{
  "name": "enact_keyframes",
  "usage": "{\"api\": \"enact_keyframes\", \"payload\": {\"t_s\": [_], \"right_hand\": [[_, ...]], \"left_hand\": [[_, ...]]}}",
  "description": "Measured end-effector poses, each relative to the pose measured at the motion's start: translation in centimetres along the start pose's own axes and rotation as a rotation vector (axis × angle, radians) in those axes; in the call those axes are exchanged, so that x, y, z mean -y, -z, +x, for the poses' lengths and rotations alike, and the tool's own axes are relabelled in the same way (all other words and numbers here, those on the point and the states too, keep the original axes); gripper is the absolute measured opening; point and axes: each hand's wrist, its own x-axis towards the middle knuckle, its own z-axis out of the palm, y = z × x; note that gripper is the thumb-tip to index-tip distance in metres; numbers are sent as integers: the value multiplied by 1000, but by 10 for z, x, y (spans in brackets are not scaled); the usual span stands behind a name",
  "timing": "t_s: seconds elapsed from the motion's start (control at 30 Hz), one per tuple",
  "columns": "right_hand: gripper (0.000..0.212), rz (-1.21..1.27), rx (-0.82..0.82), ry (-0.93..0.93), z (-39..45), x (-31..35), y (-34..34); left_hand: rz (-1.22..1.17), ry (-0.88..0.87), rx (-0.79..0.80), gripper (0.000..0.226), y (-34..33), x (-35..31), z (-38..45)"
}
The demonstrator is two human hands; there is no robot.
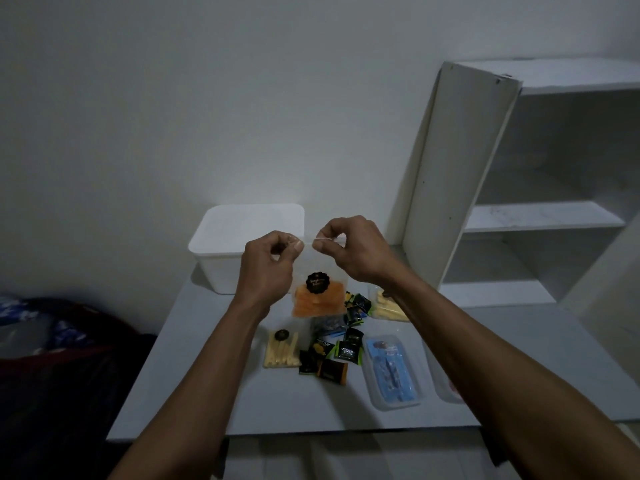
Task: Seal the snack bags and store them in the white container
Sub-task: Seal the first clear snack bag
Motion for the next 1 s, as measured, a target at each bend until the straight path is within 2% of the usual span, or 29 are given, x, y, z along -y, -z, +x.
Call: {"api": "enact_keyframes", "payload": {"t_s": [0.57,0.8,1.0], "right_hand": [[12,211,-7,-121,-4,-15,19],[8,287,0,-190,-6,-21,20],[13,345,-12,-229,-4,-27,22]], "left_hand": [[-60,37,19,6,-7,-5,4],[-75,48,35,11,-6,-2,6],[-68,57,40,9,-3,1,9]]}}
